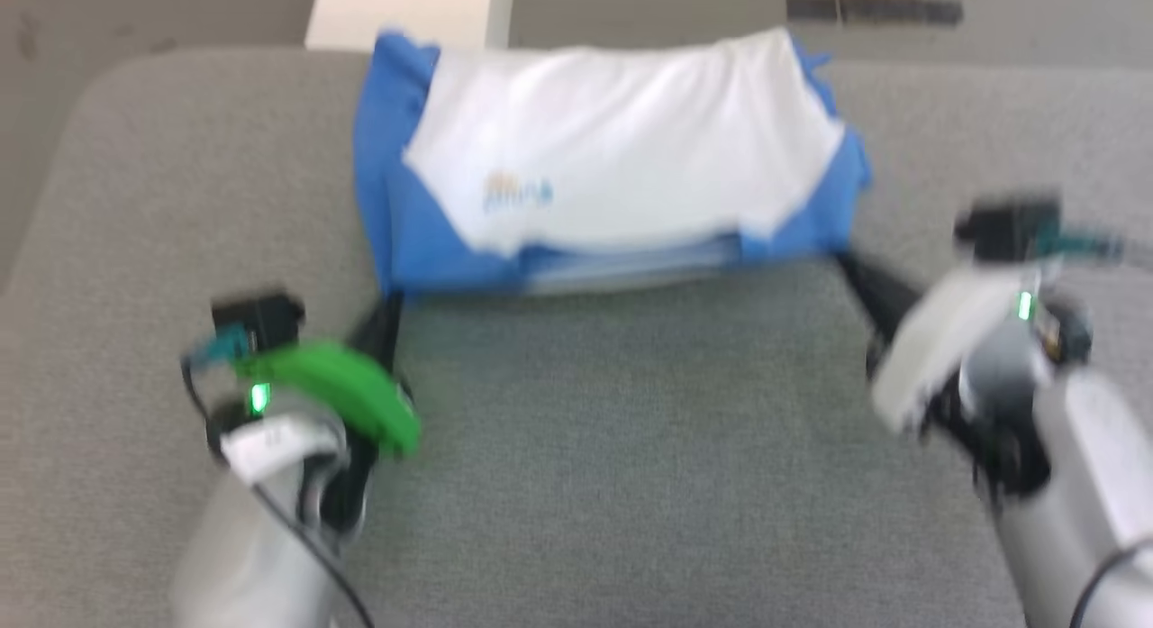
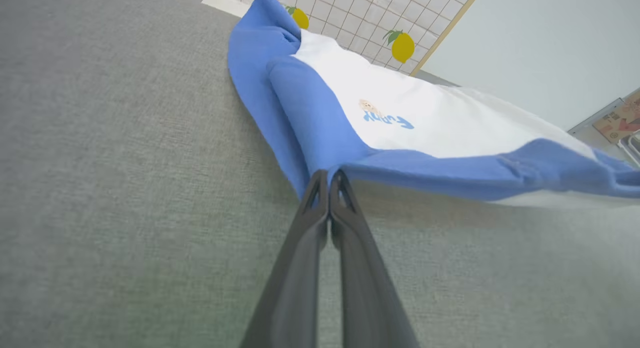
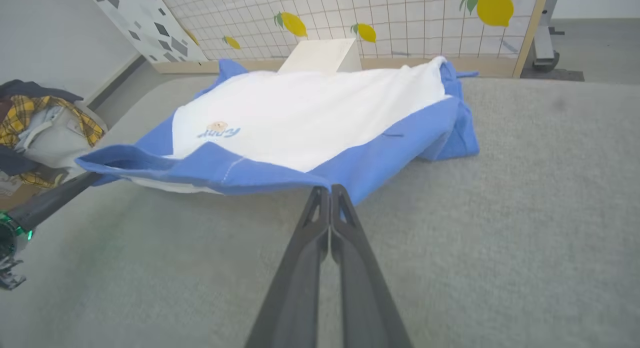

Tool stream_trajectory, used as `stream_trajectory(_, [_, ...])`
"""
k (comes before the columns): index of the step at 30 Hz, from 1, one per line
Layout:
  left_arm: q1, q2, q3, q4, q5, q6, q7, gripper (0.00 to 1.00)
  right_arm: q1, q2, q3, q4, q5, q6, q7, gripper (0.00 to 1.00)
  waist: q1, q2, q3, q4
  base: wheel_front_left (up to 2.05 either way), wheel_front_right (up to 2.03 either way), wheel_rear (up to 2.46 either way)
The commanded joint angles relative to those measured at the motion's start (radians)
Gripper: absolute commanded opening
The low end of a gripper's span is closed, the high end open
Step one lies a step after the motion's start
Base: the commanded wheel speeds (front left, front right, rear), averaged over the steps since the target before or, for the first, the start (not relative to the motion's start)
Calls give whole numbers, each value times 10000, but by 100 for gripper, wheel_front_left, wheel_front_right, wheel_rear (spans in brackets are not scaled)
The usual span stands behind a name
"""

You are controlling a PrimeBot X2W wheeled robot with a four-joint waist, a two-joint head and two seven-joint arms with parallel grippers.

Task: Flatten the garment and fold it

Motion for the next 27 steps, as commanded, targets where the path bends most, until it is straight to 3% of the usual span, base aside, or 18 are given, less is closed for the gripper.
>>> stream_trajectory(1, [633, 76, 58, -296, -121, 194, 191, 0, 646, -68, -59, -205, 7, -15, 112, 0, 1, 67, -968, 83, 0, 0, 0])
stream_trajectory(6, [2704, 406, -160, -1790, -230, 918, 1517, 0, 2939, -10, -554, -969, -117, -15, 999, 0, 1, 67, -1513, 52, 0, 0, 0])
stream_trajectory(16, [5261, 1318, -607, -3516, -97, 2364, 4152, 0, 5413, -139, -744, -2490, -802, -15, 3848, 0, 1, 67, -2294, -256, 0, 0, 0])
stream_trajectory(22, [5818, 1742, -867, -3878, -43, 2794, 5353, 0, 6031, -160, -759, -2943, -1055, -15, 5228, 0, 1, 67, -2325, -277, 0, 0, 0])
stream_trajectory(27, [5948, 1738, -997, -3875, -116, 3014, 5850, 0, 6118, -140, -522, -2916, -1323, -15, 5763, 0, 1, 67, -2270, -290, 0, 0, 0])
